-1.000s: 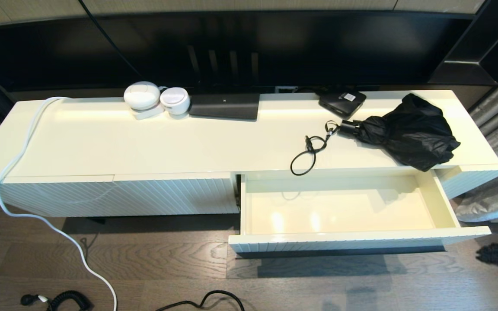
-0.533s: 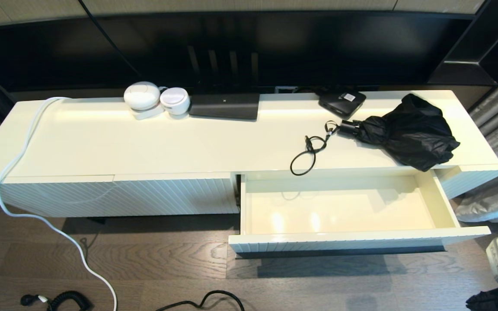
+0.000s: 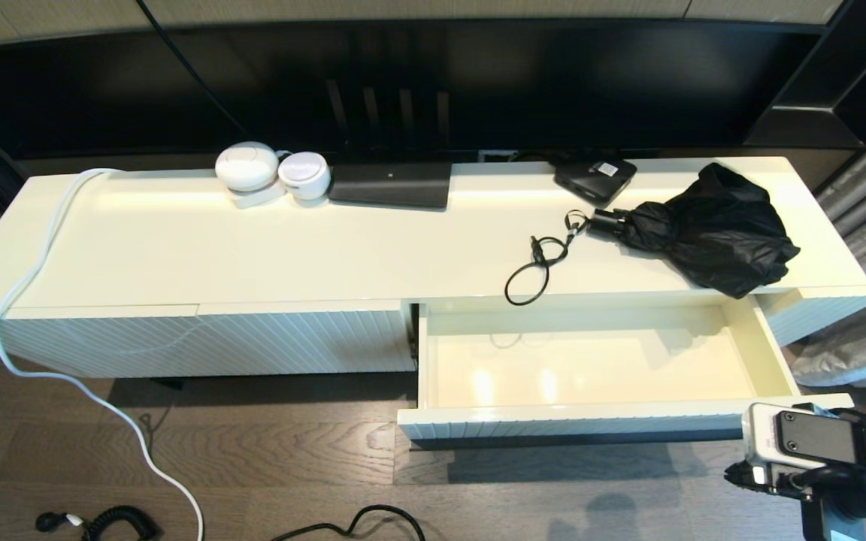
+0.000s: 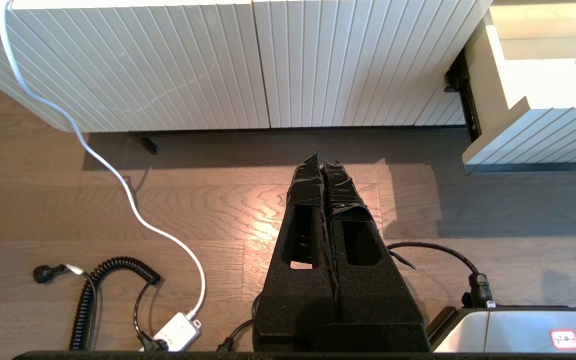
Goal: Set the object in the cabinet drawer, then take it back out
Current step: Close the drawer
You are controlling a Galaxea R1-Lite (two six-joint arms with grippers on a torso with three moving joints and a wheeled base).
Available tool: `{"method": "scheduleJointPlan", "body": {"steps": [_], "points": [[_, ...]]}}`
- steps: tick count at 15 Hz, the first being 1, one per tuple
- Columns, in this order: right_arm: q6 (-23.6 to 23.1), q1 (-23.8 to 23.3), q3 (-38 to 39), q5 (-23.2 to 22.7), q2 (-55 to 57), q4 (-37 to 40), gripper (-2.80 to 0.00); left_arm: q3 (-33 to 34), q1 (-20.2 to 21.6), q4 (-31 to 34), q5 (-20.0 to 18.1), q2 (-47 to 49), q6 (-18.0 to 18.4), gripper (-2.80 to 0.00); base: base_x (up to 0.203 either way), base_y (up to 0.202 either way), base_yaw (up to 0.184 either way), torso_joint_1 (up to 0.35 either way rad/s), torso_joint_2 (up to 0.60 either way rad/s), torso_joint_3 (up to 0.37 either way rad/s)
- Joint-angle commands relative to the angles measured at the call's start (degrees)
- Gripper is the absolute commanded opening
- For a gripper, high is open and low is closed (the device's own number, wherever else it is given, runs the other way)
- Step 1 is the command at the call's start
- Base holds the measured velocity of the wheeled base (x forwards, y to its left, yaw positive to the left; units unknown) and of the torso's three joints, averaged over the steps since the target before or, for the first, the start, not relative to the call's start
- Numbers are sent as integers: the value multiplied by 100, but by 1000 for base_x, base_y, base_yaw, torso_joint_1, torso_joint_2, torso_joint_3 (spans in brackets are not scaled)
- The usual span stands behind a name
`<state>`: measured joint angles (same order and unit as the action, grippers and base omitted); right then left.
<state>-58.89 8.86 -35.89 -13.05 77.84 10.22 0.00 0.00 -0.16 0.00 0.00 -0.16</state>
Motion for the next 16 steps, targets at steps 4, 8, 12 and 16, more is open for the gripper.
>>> {"method": "scheduleJointPlan", "body": {"steps": [4,8,12,16], "points": [[-39,622,1026,605,737,-2847,-280,0,0,-2,0,0,-2,-280,0,0,0,0,0,0],[-41,871,1472,925,1089,-3802,-280,0,0,-2,0,0,-2,-280,0,0,0,0,0,0],[-52,909,1759,945,1605,-4791,-280,0,0,-2,0,0,-2,-280,0,0,0,0,0,0],[-52,950,1840,1061,2035,-5249,-280,0,0,-2,0,0,-2,-280,0,0,0,0,0,0]]}}
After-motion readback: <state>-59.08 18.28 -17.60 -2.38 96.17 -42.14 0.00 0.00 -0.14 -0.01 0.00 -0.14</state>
